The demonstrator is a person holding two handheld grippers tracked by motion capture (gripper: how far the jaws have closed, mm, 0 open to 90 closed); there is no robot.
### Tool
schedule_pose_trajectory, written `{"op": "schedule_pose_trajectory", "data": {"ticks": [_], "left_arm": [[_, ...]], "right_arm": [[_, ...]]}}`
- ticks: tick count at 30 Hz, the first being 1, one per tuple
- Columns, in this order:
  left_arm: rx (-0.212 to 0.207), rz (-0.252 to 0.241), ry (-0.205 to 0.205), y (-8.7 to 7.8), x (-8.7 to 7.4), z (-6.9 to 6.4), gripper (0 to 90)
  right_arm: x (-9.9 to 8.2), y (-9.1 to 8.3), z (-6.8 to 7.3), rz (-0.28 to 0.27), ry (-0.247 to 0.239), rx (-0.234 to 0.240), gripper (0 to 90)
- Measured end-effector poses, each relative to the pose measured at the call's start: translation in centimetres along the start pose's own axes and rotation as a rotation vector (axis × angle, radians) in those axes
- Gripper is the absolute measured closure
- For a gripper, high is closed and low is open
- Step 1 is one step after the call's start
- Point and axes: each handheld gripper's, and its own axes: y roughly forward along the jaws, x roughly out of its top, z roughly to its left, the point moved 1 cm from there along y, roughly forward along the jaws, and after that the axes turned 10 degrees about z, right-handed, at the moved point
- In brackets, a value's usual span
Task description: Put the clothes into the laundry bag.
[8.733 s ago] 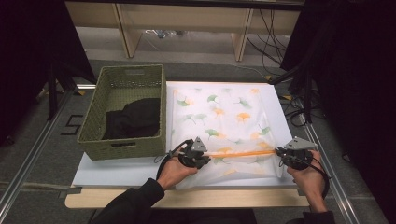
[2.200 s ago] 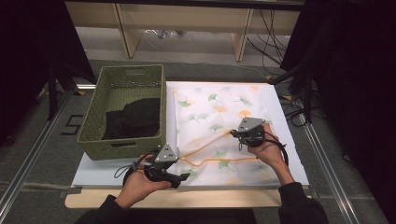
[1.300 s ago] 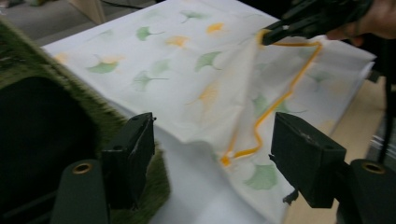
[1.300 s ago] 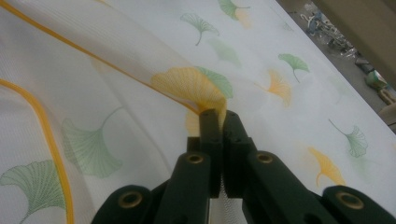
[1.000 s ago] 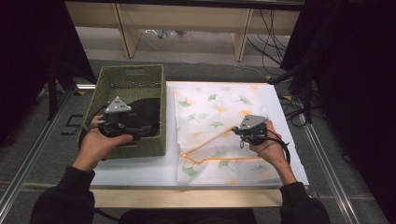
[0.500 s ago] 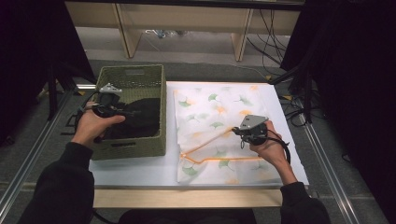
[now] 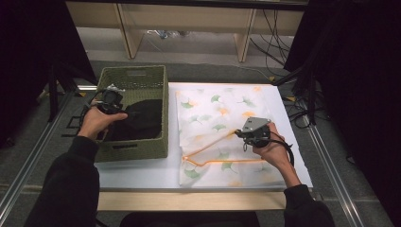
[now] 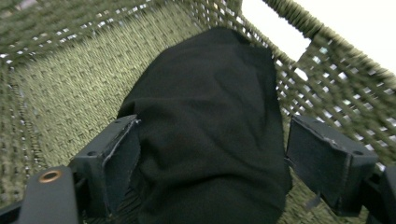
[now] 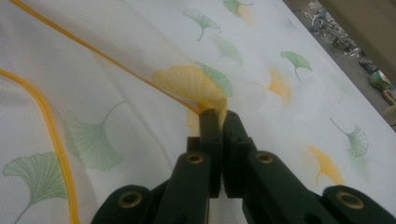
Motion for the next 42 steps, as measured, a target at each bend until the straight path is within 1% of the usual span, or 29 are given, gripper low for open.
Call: {"op": "schedule_pose_trajectory", "data": {"ticks": [1, 3, 4, 6, 9, 10, 12, 14, 15, 16, 17, 18, 20, 21, 23, 24, 25, 27, 28, 30, 32, 33, 34, 35, 37, 39, 40, 41, 42], "left_arm": [[-0.019, 0.03, 0.009, 0.7, 0.1, 0.0, 18.0], [-0.023, 0.03, 0.012, 1.3, 0.1, 0.0, 18.0], [-0.035, 0.08, 0.03, 1.9, 0.1, 0.1, 18.0], [-0.056, 0.102, 0.015, 2.6, 0.2, 0.2, 16.6], [-0.039, 0.138, 0.034, 3.7, 0.1, 0.2, 15.6], [-0.049, 0.16, 0.035, 3.9, 0.1, 0.2, 15.5], [-0.057, 0.171, 0.034, 4.3, 0.1, 0.2, 15.3], [-0.025, 0.188, 0.023, 5.1, 0.0, 0.4, 15.1], [-0.025, 0.188, 0.023, 5.1, 0.0, 0.4, 15.2], [-0.019, 0.225, 0.008, 5.5, 0.0, 0.8, 15.4], [-0.018, 0.228, 0.001, 5.8, -0.1, 1.0, 15.2], [-0.033, 0.24, -0.014, 6.1, -0.2, 0.9, 14.6], [-0.054, 0.255, -0.01, 6.6, -0.3, 0.9, 8.1], [-0.05, 0.276, 0.002, 6.9, -0.3, 0.8, 4.4], [-0.041, 0.289, 0.019, 7.2, -0.3, 0.6, 2.0], [-0.023, 0.321, 0.05, 7.8, -0.4, 0.1, 0.0], [-0.014, 0.326, 0.065, 7.9, -0.4, 0.1, 0.0], [-0.005, 0.335, 0.017, 8.3, -0.5, -0.4, 0.4], [0.019, 0.345, 0.056, 8.3, -0.4, -0.1, 2.4], [0.03, 0.355, 0.065, 8.6, -0.5, 0.0, 8.7], [0.028, 0.352, 0.064, 8.6, -0.6, 0.0, 20.7], [0.022, 0.354, 0.079, 8.4, -0.6, 0.2, 20.7], [0.021, 0.344, 0.081, 8.2, -0.6, 0.4, 28.8], [0.027, 0.334, 0.07, 8.0, -0.7, 0.5, 38.8], [0.023, 0.318, 0.055, 7.8, -0.8, 1.0, 50.9], [0.03, 0.314, 0.033, 7.4, -0.7, 1.1, 57.6], [0.028, 0.309, 0.05, 7.3, -0.7, 1.2, 59.0], [0.035, 0.296, 0.027, 7.3, -0.7, 1.0, 60.2], [0.038, 0.296, 0.037, 7.2, -0.7, 1.0, 61.4]], "right_arm": [[0.0, 0.0, 0.0, 0.001, 0.001, 0.001, 90.0], [0.0, 0.0, 0.2, 0.011, 0.022, 0.005, 90.0], [0.0, 0.1, 0.1, 0.012, 0.018, 0.003, 90.0], [0.0, 0.1, 0.2, 0.015, 0.015, 0.006, 90.0], [0.0, 0.2, 0.1, 0.017, -0.001, 0.008, 90.0], [0.0, 0.2, 0.1, 0.019, -0.003, 0.006, 90.0], [0.0, 0.2, 0.3, 0.023, 0.008, 0.007, 90.0], [0.1, 0.2, 0.2, 0.021, -0.008, 0.003, 90.0], [0.1, 0.2, 0.2, 0.021, -0.008, 0.003, 90.0], [0.1, 0.2, 0.2, 0.023, -0.008, 0.004, 90.0], [0.1, 0.2, 0.2, 0.024, -0.009, 0.005, 90.0], [0.1, 0.3, 0.3, 0.026, -0.006, 0.004, 90.0], [0.0, 0.3, 0.3, 0.029, 0.007, 0.004, 90.0], [0.0, 0.3, 0.2, 0.025, -0.011, 0.004, 90.0], [0.0, 0.3, 0.2, 0.026, -0.002, 0.003, 90.0], [0.0, 0.3, 0.3, 0.03, 0.005, 0.007, 90.0], [0.0, 0.3, 0.3, 0.03, 0.002, 0.006, 90.0], [0.0, 0.2, 0.3, 0.032, 0.006, 0.004, 90.0], [0.0, 0.2, 0.3, 0.03, 0.004, 0.001, 90.0], [0.0, 0.2, 0.3, 0.03, 0.005, 0.003, 90.0], [0.0, 0.2, 0.3, 0.031, 0.003, 0.003, 90.0], [0.0, 0.2, 0.3, 0.031, 0.003, 0.003, 90.0], [0.0, 0.2, 0.3, 0.03, 0.004, 0.004, 90.0], [0.0, 0.2, 0.3, 0.029, 0.004, 0.001, 90.0], [-0.1, 0.2, 0.3, 0.03, 0.003, 0.002, 90.0], [-0.1, 0.2, 0.2, 0.032, 0.004, 0.001, 90.0], [-0.1, 0.2, 0.2, 0.032, 0.006, 0.002, 90.0], [-0.1, 0.2, 0.1, 0.028, -0.005, 0.001, 90.0], [-0.1, 0.2, 0.1, 0.027, -0.004, -0.002, 90.0]]}}
